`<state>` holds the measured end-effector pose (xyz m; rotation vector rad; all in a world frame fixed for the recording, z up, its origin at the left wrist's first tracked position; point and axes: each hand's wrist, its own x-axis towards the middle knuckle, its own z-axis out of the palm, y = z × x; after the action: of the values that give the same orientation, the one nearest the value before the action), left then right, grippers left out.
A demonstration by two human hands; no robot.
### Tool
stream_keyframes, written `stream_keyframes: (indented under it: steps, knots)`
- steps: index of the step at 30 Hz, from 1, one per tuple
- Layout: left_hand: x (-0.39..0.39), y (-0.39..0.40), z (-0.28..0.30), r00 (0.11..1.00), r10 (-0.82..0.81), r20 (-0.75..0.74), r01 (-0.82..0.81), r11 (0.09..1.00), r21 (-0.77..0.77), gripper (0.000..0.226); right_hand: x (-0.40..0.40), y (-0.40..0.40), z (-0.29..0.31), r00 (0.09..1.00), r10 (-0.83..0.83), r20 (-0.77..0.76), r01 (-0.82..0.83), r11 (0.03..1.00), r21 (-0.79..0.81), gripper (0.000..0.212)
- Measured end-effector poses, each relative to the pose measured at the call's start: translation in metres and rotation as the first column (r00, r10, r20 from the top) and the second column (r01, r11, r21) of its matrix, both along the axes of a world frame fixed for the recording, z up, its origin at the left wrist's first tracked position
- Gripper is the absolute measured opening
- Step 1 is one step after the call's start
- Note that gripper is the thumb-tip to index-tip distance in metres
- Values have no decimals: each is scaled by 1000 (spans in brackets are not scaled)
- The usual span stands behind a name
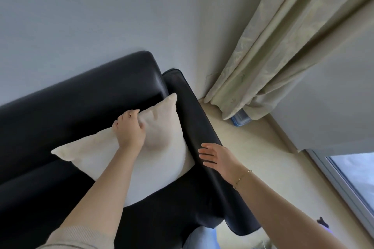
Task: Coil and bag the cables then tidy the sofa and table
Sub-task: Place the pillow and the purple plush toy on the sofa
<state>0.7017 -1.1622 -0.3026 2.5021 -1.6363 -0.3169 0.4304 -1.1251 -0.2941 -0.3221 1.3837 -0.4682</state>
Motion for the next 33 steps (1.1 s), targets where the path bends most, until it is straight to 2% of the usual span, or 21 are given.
stream_keyframes:
  steps: [5, 11, 17, 25, 33]
  knots:
    - [-90, 32, 37, 986, -153, -61, 156, 987, 43, 31, -62, 33, 4, 999, -46, 3, 46, 999, -1, 24]
    - [-231, 93, 57, 923, -64, -379, 94, 994, 61, 32, -179, 86, 12, 996, -66, 60, 68, 997, -41, 18]
    - [-404, 171, 50, 770, 32, -637, 50, 993, 111, 23, -343, 165, -1, 999, -40, -11, 39, 996, -76, 16]
    - [-570, 239, -4, 673, 89, -735, 127, 964, 233, 15, -518, 248, -35, 979, -189, -73, 187, 982, -22, 20]
    - [-692, 288, -116, 625, 159, -764, 316, 844, 433, 12, -636, 325, -120, 913, -354, -203, 369, 929, 35, 21]
